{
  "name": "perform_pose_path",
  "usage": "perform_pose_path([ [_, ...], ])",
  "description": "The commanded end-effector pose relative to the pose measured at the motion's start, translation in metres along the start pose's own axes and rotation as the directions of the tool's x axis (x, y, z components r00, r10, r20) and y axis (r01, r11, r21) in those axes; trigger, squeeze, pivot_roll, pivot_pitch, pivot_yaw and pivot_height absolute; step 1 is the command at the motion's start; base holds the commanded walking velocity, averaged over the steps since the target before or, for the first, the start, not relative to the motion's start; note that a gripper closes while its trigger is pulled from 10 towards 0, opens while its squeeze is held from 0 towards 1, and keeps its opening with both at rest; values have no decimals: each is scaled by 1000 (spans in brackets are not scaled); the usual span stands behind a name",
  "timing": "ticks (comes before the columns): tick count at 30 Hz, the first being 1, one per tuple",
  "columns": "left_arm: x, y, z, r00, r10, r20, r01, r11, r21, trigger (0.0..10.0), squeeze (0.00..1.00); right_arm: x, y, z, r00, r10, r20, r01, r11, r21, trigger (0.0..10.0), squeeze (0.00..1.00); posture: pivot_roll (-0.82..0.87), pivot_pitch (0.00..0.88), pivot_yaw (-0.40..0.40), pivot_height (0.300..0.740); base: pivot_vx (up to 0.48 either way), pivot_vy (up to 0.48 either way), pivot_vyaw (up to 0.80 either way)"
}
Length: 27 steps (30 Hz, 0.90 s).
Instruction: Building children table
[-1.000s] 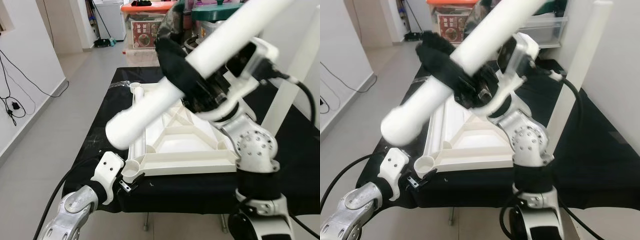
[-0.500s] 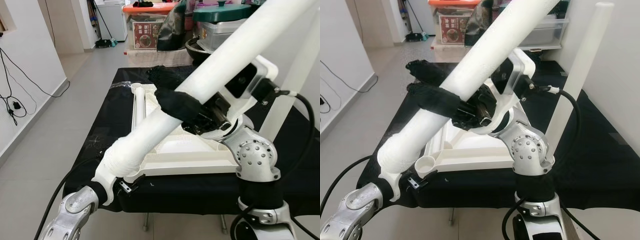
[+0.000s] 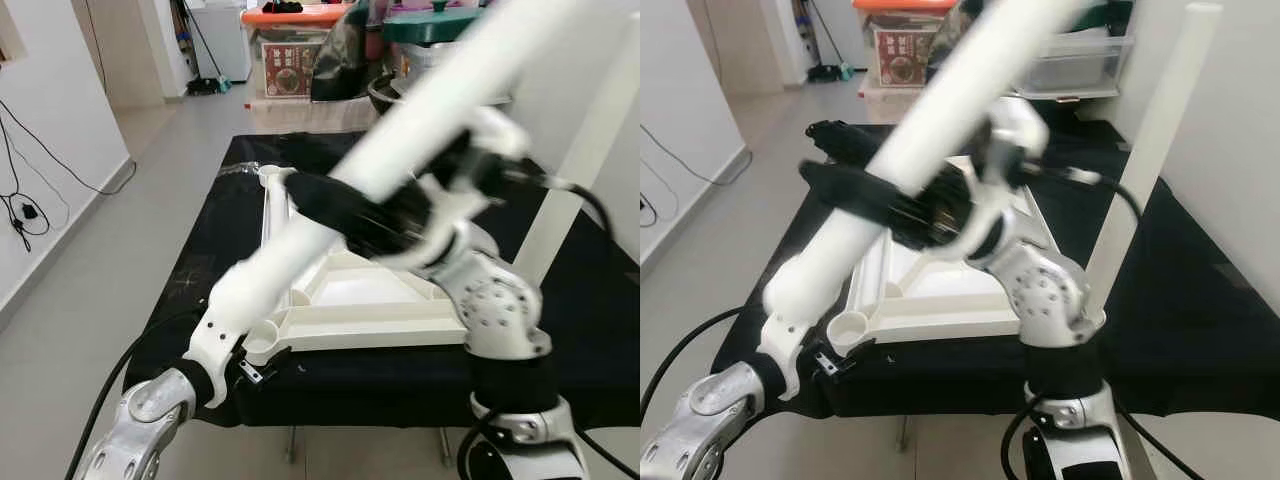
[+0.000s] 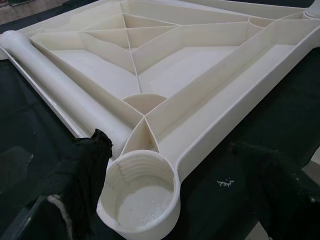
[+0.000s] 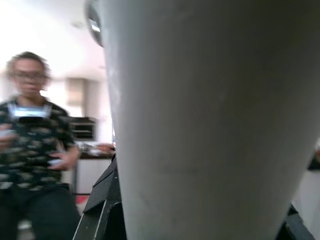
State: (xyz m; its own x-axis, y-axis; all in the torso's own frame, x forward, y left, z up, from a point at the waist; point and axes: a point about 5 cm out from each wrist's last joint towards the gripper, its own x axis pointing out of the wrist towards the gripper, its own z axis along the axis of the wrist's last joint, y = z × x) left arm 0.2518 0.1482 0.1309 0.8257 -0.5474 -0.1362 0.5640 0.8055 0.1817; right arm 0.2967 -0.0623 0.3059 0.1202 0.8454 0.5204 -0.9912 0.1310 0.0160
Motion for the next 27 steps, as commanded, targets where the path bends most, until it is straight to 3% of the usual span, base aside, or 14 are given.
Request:
perform_pose_path([
  [1, -2, 2, -2, 1000, -1, -12, 1, 1000, 3, 10000, 0, 1, -26, -6, 965, -258, -50, 257, 966, -19, 0, 0, 98, 0, 6, 740, 0, 0, 0],
  [3, -2, 2, -2, 1000, -2, -15, 2, 1000, 5, 10000, 0, -2, -44, -10, 904, -421, -68, 420, 907, -36, 0, 0, 97, 0, 8, 740, 0, 0, 0],
  [6, -2, 1, -2, 1000, -3, -15, 3, 1000, 4, 10000, 0, -3, -48, -10, 884, -464, -63, 461, 886, -54, 0, 0, 97, 0, 8, 740, 0, 0, 0],
  [7, -1, 1, -3, 1000, -4, -15, 4, 1000, 4, 10000, 0, -6, -59, -10, 810, -583, -64, 576, 812, -97, 0, 0, 100, 0, 8, 740, 0, 0, 0],
  [8, -1, 1, -3, 1000, -4, -15, 4, 1000, 4, 10000, 0, -6, -59, -10, 810, -583, -64, 576, 812, -97, 0, 0, 100, 0, 8, 740, 0, 0, 0],
  [12, -1, -1, -3, 1000, -7, -17, 7, 1000, 3, 10000, 0, -35, -91, 2, 326, -944, 53, 922, 305, -238, 0, 0, 106, 0, 6, 740, 0, 0, 0],
  [13, -1, -1, -3, 1000, -7, -17, 7, 1000, 3, 10000, 0, -35, -91, 2, 326, -944, 53, 922, 305, -238, 0, 0, 106, 0, 6, 740, 0, 0, 0],
  [15, -1, -2, -4, 1000, -8, -20, 8, 1000, 5, 10000, 0, -45, -94, 7, 198, -975, 100, 960, 172, -220, 0, 0, 106, 0, 5, 740, 0, 0, 0],
  [16, -1, -2, -4, 1000, -8, -20, 8, 1000, 5, 10000, 0, -45, -94, 7, 198, -975, 100, 960, 172, -220, 0, 0, 106, 0, 5, 740, 0, 0, 0],
  [18, -1, -2, -4, 1000, -7, -22, 7, 1000, 7, 10000, 0, -48, -97, 7, 105, -987, 122, 977, 79, -198, 0, 0, 106, 0, 3, 740, 0, 0, 0],
  [20, -1, -2, -4, 1000, -6, -22, 7, 1000, 8, 10000, 0, -50, -99, 4, 62, -992, 113, 978, 38, -206, 0, 0, 106, 0, 2, 740, 0, 0, 0],
  [22, -1, -2, -4, 1000, -6, -22, 7, 1000, 8, 10000, 0, -50, -99, 4, 62, -992, 113, 978, 38, -206, 0, 0, 106, 0, 2, 740, 0, 0, 0],
  [24, 0, -4, -6, 1000, -6, -26, 7, 1000, 15, 10000, 0, -56, -101, -7, -29, -996, 78, 974, -46, -222, 0, 0, 103, 0, -2, 740, 0, 0, 0],
  [27, 0, -4, -6, 1000, -6, -26, 7, 1000, 15, 10000, 0, -57, -101, -8, -38, -997, 74, 974, -53, -222, 0, 0, 103, 0, -2, 740, 0, 0, 0],
])
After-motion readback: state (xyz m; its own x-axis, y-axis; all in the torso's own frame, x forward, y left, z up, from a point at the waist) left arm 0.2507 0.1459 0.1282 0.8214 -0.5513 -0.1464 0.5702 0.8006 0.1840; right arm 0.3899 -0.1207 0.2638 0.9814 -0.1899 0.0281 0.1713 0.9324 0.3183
